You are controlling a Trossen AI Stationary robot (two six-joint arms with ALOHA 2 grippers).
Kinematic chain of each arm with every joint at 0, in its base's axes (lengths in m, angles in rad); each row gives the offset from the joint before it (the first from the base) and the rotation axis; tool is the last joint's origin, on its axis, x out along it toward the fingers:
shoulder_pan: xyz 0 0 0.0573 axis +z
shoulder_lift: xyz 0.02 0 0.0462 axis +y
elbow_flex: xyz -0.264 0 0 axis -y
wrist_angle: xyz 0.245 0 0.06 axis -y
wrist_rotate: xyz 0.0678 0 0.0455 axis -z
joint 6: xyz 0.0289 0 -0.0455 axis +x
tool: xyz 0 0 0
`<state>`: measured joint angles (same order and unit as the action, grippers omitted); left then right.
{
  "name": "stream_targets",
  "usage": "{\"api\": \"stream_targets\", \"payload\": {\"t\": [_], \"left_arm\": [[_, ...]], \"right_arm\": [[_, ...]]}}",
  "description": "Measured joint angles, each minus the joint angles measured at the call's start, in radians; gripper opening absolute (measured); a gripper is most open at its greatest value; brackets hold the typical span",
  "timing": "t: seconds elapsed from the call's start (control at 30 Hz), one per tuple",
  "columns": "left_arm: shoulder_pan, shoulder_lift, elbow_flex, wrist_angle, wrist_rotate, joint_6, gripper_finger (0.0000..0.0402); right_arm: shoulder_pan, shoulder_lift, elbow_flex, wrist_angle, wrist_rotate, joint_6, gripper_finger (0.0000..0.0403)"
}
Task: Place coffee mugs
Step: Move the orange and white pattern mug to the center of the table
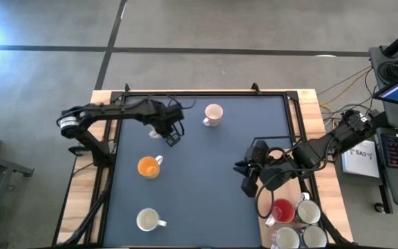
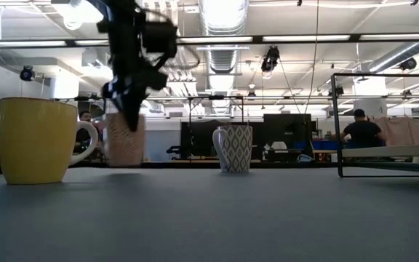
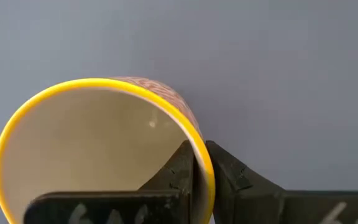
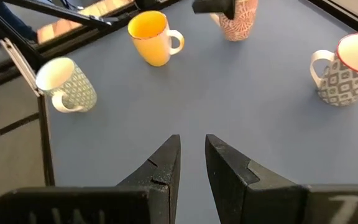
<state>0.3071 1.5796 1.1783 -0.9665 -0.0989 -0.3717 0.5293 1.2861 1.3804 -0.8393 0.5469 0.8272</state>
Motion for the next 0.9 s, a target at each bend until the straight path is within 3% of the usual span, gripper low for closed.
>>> {"api": "stream_targets", "payload": {"t": [0.2,0.47,0.63,0.9], "left_arm": [[-0.206,0.067,0.184,0.002,-0.006,-0.083,0.0007],[-0.430,0.320,0.503,-0.025,-0.064,-0.097,0.0008],[-0.451,0.453,0.664,-0.083,-0.110,-0.098,0.0008],[-0.451,0.596,0.777,-0.122,-0.037,-0.098,0.0009]], "right_arm": [[0.000,0.000,0.000,-0.053,-0.001,0.000,0.0066],[0.000,0.000,0.000,-0.105,-0.064,0.000,0.0066],[0.000,0.000,0.000,-0.135,-0.114,0.010,0.0066],[0.000,0.000,0.000,-0.192,-0.163,0.010,0.0066]]}}
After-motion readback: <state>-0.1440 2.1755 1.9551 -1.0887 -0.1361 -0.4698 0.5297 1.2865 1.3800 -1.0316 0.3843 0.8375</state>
